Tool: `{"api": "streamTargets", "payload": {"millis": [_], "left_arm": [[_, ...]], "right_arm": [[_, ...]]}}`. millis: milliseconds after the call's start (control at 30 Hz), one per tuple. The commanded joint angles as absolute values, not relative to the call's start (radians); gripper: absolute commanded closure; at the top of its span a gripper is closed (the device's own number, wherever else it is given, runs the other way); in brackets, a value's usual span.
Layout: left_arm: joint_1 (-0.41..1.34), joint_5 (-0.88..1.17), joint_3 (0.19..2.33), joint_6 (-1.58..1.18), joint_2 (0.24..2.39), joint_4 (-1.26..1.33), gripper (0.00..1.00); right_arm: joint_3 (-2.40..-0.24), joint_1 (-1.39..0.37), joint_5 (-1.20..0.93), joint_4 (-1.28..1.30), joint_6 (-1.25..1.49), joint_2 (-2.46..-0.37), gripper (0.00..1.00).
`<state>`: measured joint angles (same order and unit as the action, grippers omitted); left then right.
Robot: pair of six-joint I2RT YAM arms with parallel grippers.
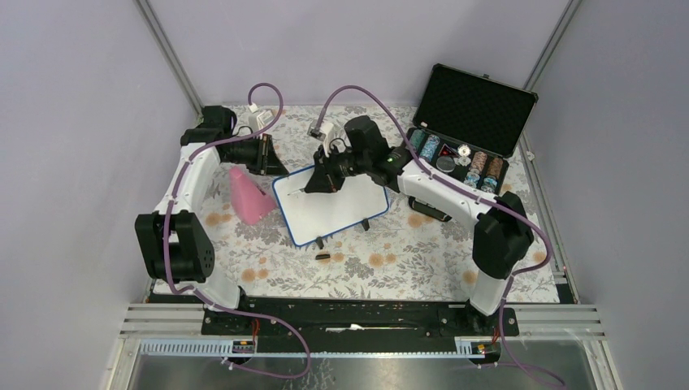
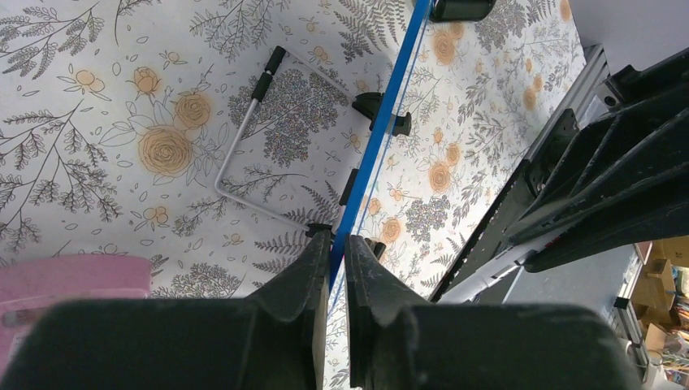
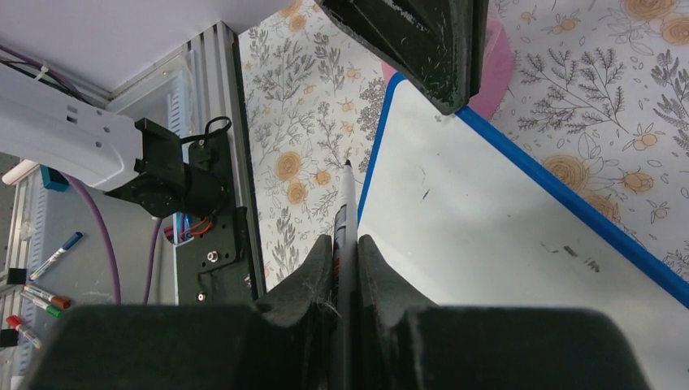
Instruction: Write a sentence on the whiteboard
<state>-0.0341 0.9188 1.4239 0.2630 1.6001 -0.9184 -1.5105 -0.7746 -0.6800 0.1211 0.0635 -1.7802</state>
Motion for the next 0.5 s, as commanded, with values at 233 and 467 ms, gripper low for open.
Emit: {"api": "streamTargets", "payload": {"millis": [233,467], "left_arm": [[-0.037,0.943,1.429,0.273,1.598,-0.903,1.00],[-0.054,0.982,1.433,0.297,1.593,-0.924,0.65]], "right_arm": [[-1.581,-0.793,-0.610,0.121,0.045,-1.804,1.00],[-1.524,-0.793,-0.603,0.091,0.009,-1.765,1.00]]}}
